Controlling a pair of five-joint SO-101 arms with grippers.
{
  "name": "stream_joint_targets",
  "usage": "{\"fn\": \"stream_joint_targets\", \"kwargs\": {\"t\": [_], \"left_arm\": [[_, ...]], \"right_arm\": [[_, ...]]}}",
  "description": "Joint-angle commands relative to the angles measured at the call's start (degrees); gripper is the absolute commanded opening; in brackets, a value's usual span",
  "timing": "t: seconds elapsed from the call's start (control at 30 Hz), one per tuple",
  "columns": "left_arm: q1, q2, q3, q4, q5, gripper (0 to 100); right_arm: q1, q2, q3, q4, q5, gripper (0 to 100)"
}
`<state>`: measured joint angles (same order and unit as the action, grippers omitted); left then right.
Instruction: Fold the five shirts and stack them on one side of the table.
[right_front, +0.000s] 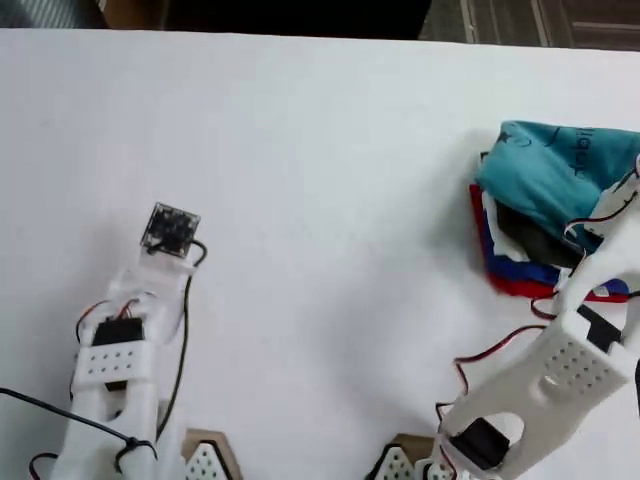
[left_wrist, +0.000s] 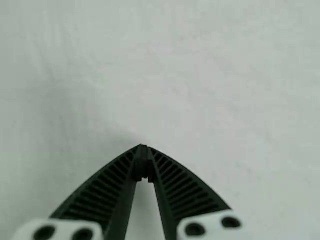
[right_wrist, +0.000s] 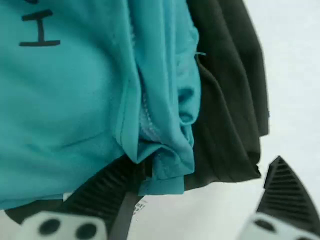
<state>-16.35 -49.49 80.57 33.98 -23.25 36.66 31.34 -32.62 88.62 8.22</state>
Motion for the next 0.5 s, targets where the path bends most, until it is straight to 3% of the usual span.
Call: {"fn": "stream_joint_targets", "kwargs": {"t": [0.0, 0.47], "left_arm": [[-0.1, -1.1, -0.1, -1.1, -0.4, 3], [-0.1, -1.1, -0.1, -1.1, -0.4, 3]], "right_arm": [[0.2, 0.0, -2.4, -0.7, -0.5, 35.8], [-2.2, -8.9, -9.3, 5.0, -0.4, 31.3]]}}
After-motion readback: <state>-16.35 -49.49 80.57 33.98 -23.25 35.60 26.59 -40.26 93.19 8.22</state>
